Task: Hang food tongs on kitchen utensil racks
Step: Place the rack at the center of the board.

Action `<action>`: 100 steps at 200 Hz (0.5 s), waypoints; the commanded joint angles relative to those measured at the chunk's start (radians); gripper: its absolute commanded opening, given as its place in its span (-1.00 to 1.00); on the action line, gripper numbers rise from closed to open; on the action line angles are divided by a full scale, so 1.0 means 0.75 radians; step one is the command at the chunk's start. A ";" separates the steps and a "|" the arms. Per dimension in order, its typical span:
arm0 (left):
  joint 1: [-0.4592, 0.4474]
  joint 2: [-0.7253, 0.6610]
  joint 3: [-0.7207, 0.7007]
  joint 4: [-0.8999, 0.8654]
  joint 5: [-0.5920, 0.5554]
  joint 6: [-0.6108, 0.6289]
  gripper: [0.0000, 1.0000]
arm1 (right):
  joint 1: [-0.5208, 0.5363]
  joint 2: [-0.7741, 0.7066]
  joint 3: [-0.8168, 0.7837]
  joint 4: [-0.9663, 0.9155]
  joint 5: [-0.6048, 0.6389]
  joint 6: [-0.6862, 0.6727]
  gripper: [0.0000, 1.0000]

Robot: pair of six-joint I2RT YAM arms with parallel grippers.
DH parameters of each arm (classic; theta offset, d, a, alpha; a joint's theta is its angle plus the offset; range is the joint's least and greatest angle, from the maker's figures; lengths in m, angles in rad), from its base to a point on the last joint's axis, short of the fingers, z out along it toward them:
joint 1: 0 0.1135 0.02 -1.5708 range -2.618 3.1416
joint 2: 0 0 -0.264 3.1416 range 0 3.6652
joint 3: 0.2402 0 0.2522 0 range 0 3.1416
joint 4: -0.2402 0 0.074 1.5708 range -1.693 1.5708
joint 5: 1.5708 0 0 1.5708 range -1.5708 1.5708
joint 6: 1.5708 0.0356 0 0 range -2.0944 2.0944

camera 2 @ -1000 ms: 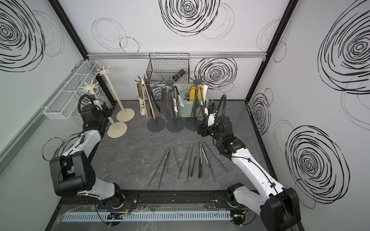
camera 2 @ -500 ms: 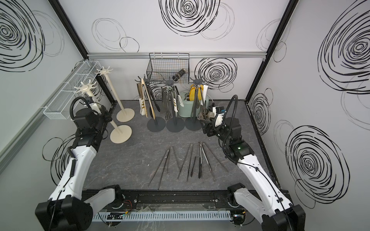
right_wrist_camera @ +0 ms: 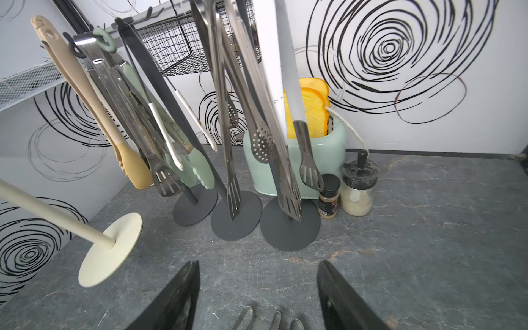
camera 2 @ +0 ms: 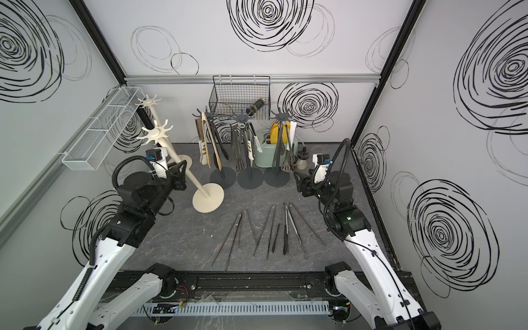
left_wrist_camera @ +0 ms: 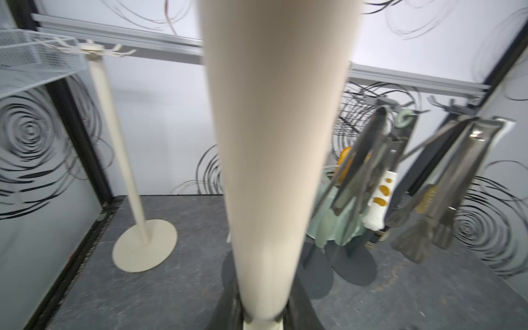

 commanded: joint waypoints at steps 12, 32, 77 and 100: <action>-0.280 0.026 0.025 0.373 -0.141 -0.042 -1.00 | -0.029 -0.042 0.001 -0.053 0.042 -0.017 0.35; -0.462 0.120 0.043 0.462 -0.219 0.007 -1.00 | -0.048 -0.059 -0.013 -0.055 0.049 -0.022 0.35; -0.662 0.428 0.141 0.682 -0.257 0.105 -1.00 | -0.087 -0.076 -0.033 -0.055 0.039 -0.031 0.35; -0.679 0.600 0.240 0.756 -0.247 0.150 -1.00 | -0.100 -0.091 -0.042 -0.065 0.050 -0.043 0.35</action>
